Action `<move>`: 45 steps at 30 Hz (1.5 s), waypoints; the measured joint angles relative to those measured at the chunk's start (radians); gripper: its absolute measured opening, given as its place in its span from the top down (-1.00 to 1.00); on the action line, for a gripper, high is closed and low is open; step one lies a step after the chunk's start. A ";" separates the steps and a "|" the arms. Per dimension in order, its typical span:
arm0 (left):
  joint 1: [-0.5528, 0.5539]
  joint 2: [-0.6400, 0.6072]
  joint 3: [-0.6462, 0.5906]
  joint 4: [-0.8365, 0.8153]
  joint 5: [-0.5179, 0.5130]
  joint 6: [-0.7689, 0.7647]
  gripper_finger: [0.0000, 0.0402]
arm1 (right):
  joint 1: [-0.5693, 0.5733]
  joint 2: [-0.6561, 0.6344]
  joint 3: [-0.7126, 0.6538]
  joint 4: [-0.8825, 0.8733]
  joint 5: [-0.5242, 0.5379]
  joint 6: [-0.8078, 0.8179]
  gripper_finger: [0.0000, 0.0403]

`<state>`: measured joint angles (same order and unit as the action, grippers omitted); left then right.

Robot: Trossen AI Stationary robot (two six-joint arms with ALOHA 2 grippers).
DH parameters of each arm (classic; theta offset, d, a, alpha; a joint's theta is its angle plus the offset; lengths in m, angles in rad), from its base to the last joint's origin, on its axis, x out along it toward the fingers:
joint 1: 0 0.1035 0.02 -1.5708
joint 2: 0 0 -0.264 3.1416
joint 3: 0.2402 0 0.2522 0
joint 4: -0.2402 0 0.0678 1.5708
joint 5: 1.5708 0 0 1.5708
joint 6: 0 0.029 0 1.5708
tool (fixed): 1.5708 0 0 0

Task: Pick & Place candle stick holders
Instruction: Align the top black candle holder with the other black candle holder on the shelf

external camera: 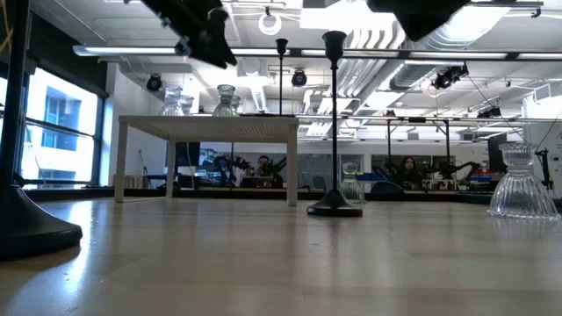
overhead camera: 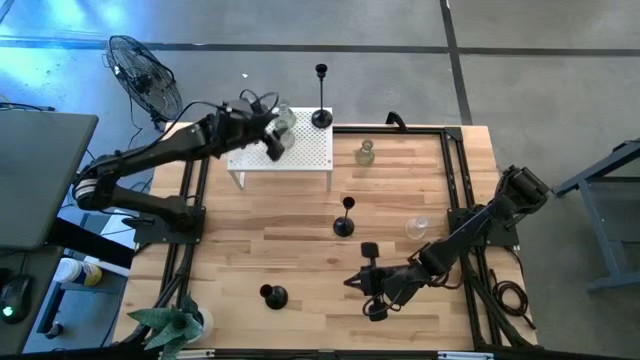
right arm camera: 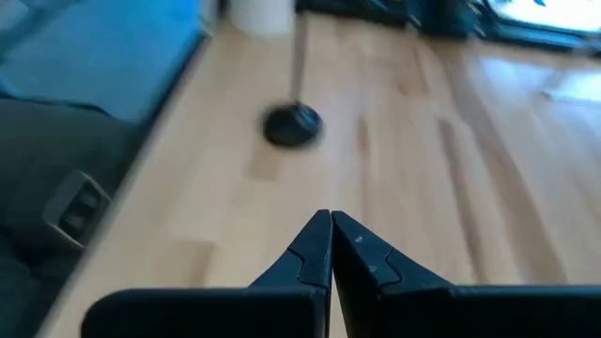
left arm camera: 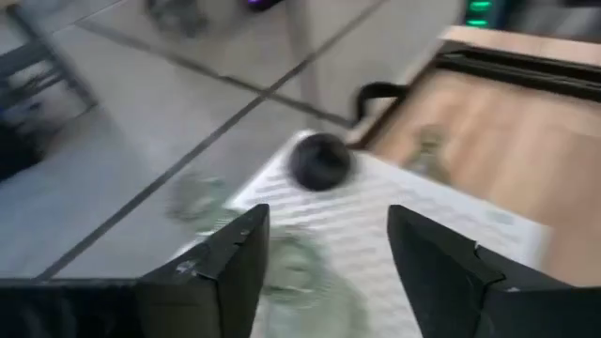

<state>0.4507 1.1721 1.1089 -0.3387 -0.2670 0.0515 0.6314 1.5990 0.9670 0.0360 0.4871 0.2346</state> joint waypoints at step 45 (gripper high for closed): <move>-0.608 -0.237 -0.716 0.696 -0.069 -0.056 0.99 | -0.435 -0.102 -0.475 0.762 0.023 -0.034 0.01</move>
<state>-0.1577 0.9352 0.3927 0.3569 -0.3355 -0.0048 0.1961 1.4966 0.4919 0.7984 0.5097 0.2004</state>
